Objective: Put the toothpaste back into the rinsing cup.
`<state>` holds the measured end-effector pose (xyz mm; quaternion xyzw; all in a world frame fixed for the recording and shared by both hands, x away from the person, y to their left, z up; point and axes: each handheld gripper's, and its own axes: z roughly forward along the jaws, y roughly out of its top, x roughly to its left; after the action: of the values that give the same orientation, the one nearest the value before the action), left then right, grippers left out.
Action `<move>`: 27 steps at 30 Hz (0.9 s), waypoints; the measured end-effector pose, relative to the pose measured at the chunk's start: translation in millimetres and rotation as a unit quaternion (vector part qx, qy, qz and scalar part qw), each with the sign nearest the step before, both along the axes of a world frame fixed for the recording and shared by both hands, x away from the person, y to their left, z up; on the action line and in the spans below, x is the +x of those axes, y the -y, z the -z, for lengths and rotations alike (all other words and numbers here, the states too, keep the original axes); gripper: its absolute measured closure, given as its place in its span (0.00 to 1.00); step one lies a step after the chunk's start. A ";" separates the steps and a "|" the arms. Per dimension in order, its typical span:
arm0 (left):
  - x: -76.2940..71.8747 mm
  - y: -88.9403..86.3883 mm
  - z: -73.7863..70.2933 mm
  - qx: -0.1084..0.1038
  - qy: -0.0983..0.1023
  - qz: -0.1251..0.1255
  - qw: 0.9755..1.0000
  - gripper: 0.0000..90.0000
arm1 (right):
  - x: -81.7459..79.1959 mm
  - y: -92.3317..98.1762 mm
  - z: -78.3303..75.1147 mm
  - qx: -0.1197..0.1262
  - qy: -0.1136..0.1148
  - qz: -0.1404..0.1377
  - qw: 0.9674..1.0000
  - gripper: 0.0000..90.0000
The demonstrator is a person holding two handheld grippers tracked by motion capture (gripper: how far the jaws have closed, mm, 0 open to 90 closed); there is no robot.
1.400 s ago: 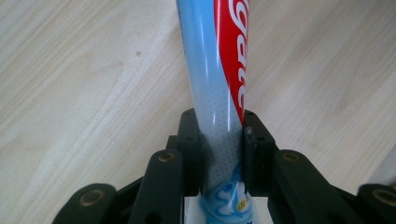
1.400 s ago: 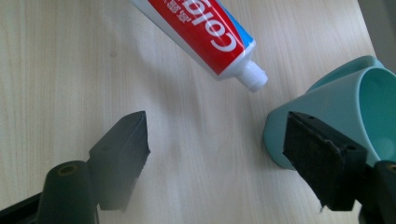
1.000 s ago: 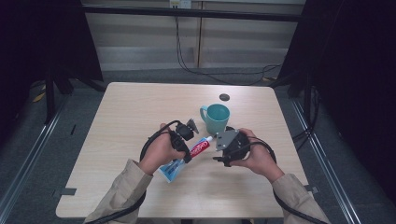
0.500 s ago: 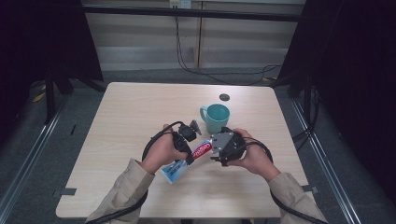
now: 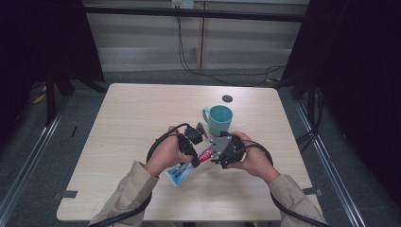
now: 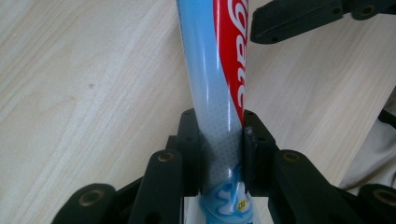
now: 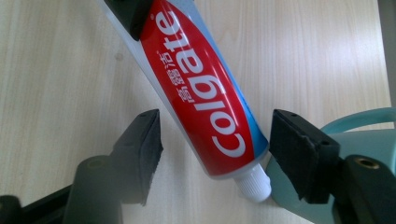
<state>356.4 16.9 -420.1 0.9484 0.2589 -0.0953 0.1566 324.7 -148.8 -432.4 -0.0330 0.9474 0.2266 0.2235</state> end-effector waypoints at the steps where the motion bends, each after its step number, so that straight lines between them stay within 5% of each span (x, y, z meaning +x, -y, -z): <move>1: 0.1 0.3 -0.1 -0.001 -0.001 0.002 1.000 0.81 | -0.2 0.1 0.6 0.001 0.000 0.000 1.000 0.39; 21: -2.1 3.9 -4.8 -0.006 0.008 0.019 1.000 0.81 | 3.9 -0.6 3.6 -0.013 -0.024 0.001 1.000 0.47; 27: -3.1 2.7 -5.6 -0.012 0.034 0.047 0.998 0.80 | 0.8 -2.4 2.3 -0.058 -0.025 -0.012 0.998 0.62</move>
<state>353.3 14.3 -414.5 0.9603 0.2072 -0.0731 0.1719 325.5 -146.4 -434.7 -0.0518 0.9639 0.1746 0.1944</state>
